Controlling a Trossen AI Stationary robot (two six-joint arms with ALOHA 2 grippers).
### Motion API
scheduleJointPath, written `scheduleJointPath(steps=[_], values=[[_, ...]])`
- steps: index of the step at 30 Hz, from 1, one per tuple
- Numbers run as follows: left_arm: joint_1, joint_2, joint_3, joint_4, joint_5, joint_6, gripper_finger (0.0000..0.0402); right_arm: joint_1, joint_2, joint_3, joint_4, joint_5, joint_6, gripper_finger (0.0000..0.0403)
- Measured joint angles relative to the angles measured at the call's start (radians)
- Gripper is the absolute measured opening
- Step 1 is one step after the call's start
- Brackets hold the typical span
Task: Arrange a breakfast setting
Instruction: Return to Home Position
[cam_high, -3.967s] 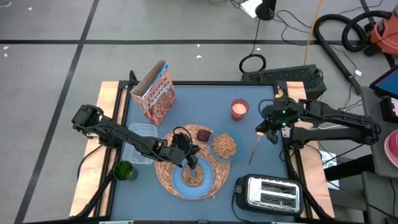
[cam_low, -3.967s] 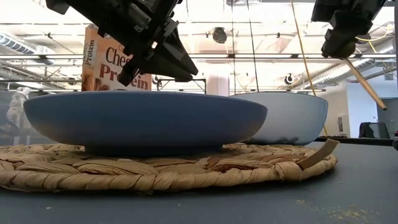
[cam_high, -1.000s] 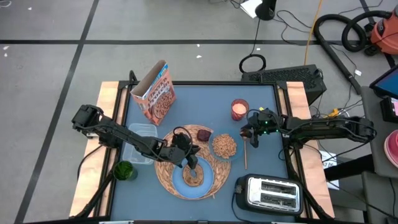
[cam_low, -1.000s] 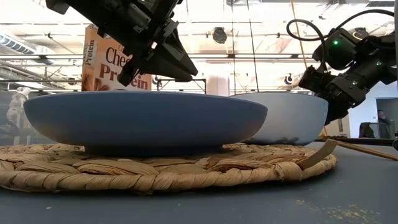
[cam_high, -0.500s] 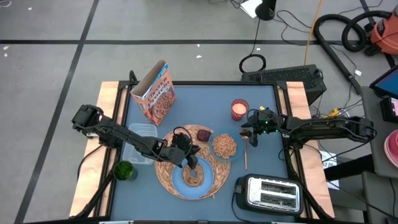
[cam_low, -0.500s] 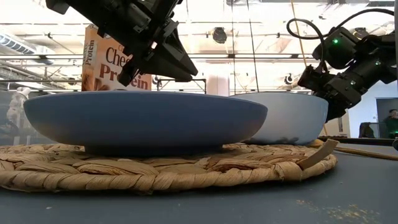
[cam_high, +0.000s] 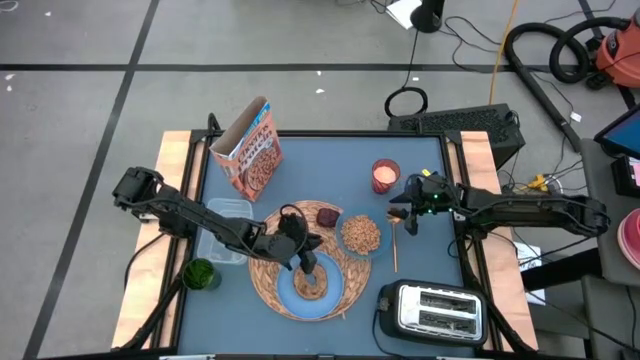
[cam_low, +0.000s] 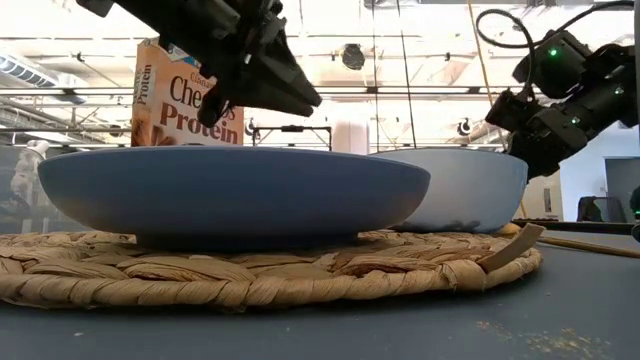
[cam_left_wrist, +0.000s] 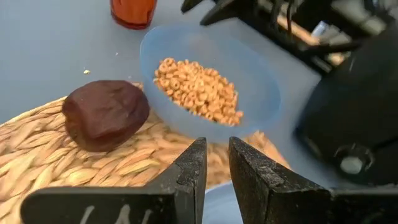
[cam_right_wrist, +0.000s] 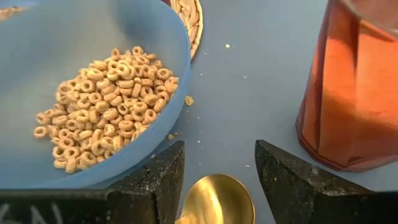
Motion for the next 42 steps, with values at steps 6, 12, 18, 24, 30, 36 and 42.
scheduleJointPath(steps=[6,12,18,24,30,36,42], values=[[0.0,-0.082,-0.001,-0.001,0.023,0.129,0.0072,0.0,-0.104,0.001,-0.052,0.0,0.0,0.0187],[0.0,-0.208,-0.001,-0.006,0.024,0.274,0.0072,0.0,-0.2,0.001,-0.058,0.001,0.0,0.0187],[0.0,-0.367,-0.001,-0.084,0.025,0.402,0.0072,0.0,-0.282,0.001,-0.058,0.003,-0.003,0.0187],[-0.012,-0.553,-0.001,-0.309,0.024,0.504,0.0072,0.0,-0.374,0.001,-0.032,-0.001,-0.003,0.0187],[-0.049,-0.698,-0.021,-0.443,-0.04,0.554,0.0072,0.0,-0.445,0.001,-0.009,-0.051,0.004,0.0187],[-0.059,-0.855,-0.233,-0.26,-0.056,0.681,0.0072,0.0,-0.471,0.001,-0.009,-0.09,0.002,0.016],[-0.005,-1.072,-0.452,-0.074,-0.057,0.811,0.0072,0.0,-0.472,0.001,-0.004,-0.113,0.028,0.0095]])
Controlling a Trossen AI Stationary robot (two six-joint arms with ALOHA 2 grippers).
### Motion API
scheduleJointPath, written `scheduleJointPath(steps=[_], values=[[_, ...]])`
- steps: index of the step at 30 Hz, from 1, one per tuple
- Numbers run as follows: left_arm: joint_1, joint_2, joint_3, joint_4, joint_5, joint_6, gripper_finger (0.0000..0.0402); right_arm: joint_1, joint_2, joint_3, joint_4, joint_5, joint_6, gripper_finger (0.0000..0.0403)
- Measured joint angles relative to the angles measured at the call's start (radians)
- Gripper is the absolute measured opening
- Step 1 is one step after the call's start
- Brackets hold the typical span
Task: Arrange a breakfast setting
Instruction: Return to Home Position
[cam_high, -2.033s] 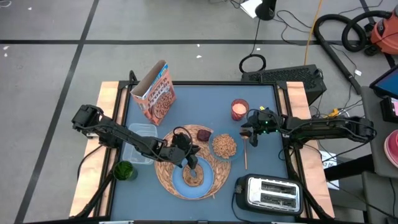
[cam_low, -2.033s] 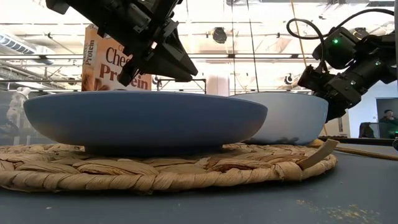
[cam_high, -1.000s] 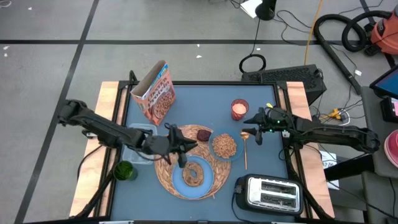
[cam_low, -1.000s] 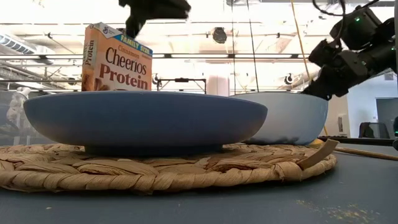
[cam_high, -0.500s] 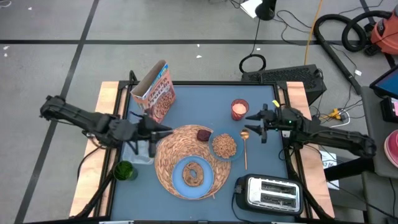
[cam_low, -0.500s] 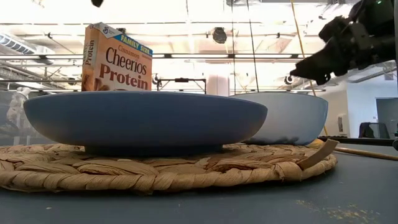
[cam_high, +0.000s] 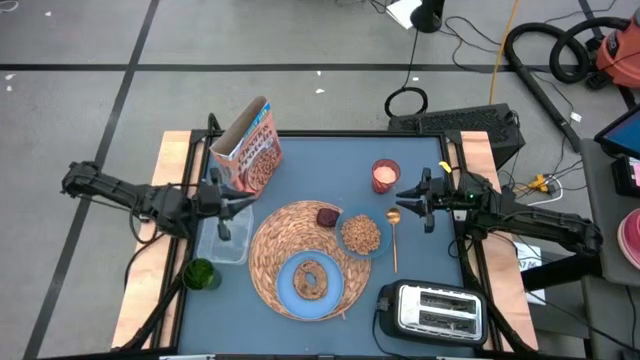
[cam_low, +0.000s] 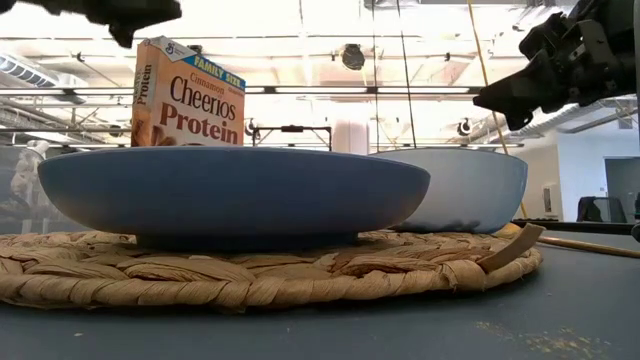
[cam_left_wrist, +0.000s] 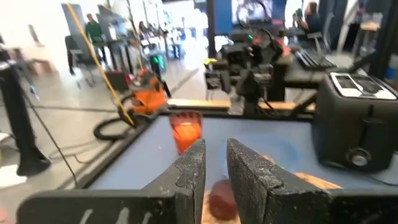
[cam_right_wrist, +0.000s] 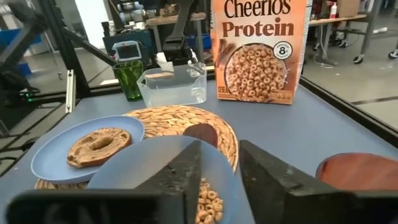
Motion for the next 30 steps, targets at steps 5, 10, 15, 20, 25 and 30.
scheduleJointPath(steps=[5,10,15,20,25,30], values=[[0.04,-0.189,-0.135,0.037,0.0,0.022,0.0072,0.0,0.0,0.0,0.02,-0.013,-0.004,0.0028],[0.06,-0.343,-0.232,0.037,0.0,0.059,0.0072,0.0,0.0,0.0,0.057,-0.013,-0.028,0.0008],[0.08,-0.469,-0.308,0.039,-0.001,0.098,0.0072,0.0,0.001,0.0,0.05,-0.015,-0.028,0.0002],[0.097,-0.548,-0.355,0.043,-0.001,0.117,0.0072,0.0,0.0,0.0,0.043,-0.016,-0.028,0.0002],[0.102,-0.548,-0.357,-0.002,0.002,0.104,0.0072,0.0,-0.004,0.0,-0.002,-0.023,-0.057,0.0001],[0.102,-0.548,-0.357,-0.041,0.003,0.07,0.0072,0.0,-0.004,0.0,-0.051,-0.049,-0.095,0.0001]])
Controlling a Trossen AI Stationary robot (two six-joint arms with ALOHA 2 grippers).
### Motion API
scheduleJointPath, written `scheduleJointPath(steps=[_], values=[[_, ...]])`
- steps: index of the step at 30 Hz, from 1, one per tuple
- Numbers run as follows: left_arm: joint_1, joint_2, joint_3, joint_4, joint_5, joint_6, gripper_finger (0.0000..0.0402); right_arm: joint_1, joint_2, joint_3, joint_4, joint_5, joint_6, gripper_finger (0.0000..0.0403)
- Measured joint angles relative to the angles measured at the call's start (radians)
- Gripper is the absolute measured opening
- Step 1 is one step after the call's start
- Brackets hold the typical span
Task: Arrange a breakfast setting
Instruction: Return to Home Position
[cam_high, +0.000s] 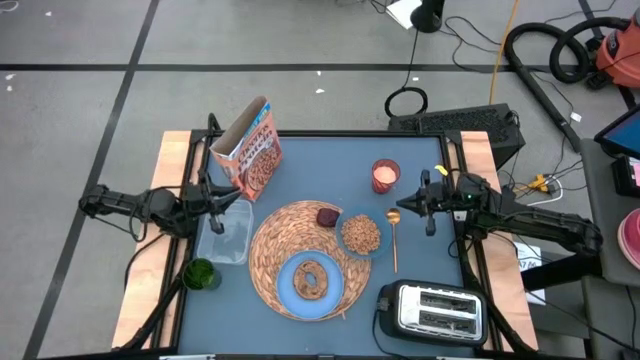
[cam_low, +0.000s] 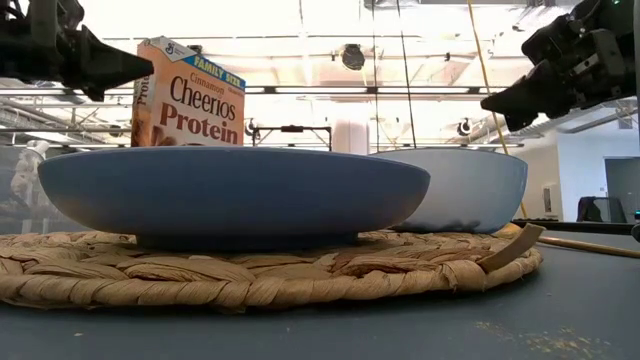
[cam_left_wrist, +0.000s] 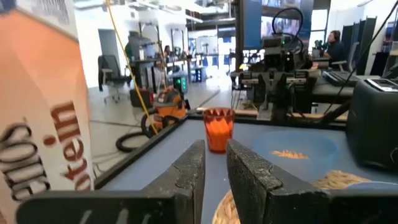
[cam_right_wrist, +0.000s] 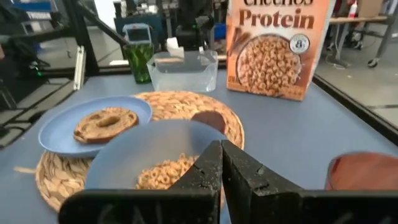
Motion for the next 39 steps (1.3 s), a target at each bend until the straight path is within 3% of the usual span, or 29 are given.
scheduleJointPath(steps=[19,27,39], values=[[0.0,0.0,0.0,-0.09,-0.001,-0.045,0.0072,0.0,0.004,-0.028,-0.072,0.042,-0.011,0.0],[0.0,0.0,0.0,-0.09,-0.002,-0.033,0.0072,0.0,0.006,-0.168,0.226,0.042,-0.045,0.0],[0.0,0.004,0.0,-0.088,-0.002,-0.032,0.0072,0.0,0.009,-0.171,0.196,0.068,-0.061,0.0004]])
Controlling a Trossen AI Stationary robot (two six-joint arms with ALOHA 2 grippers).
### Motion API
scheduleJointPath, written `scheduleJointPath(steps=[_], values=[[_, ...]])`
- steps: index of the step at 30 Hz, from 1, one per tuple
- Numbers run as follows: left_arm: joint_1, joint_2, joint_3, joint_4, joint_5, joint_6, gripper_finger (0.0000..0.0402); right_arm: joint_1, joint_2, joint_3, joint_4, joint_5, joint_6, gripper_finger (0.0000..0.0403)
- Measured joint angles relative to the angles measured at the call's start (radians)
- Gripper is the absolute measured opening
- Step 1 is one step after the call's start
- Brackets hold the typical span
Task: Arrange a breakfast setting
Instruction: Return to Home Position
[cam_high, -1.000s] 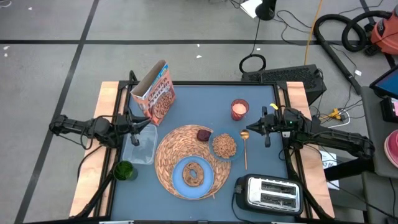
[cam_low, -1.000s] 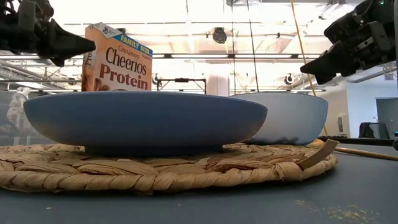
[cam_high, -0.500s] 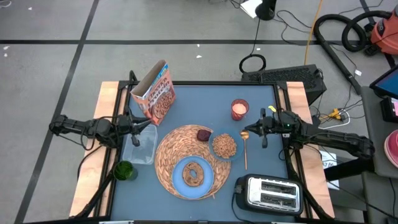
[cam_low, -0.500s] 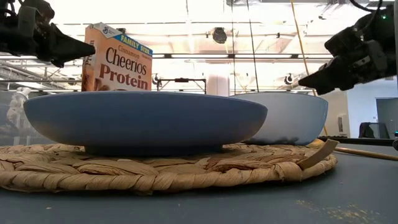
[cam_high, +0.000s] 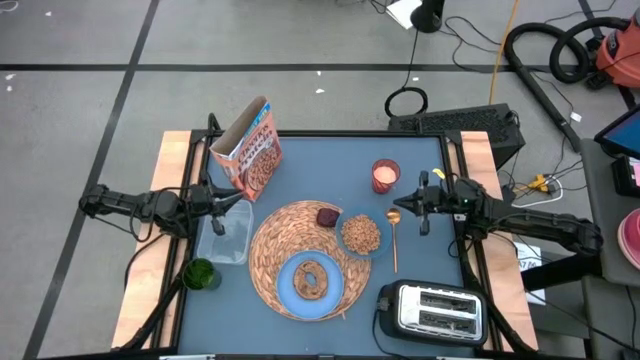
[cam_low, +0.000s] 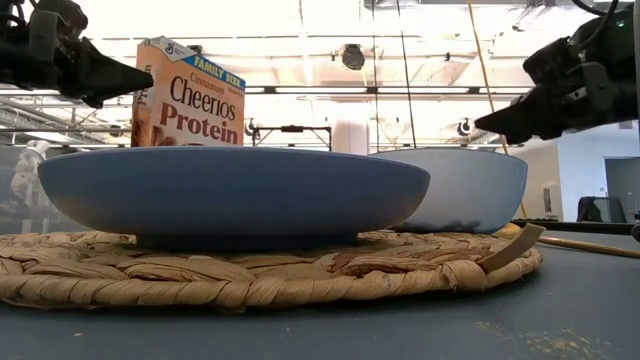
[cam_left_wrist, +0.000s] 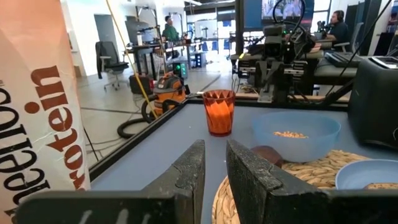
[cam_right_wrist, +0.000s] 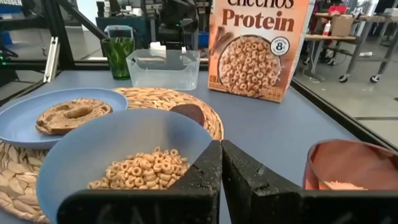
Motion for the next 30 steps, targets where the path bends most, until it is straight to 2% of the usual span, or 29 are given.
scheduleJointPath(steps=[17,24,30], values=[[0.0,0.0,0.0,0.0,0.001,0.0,0.0072,0.012,0.0,-0.002,0.008,-0.004,0.0,0.0006],[0.0,0.0,0.0,0.0,0.001,0.0,0.0072,0.1,-0.015,-0.003,0.01,-0.004,0.0,0.0006],[0.0,0.0,0.0,0.001,0.001,0.0,0.0072,0.18,-0.078,-0.003,-0.003,-0.004,-0.045,0.0006]])
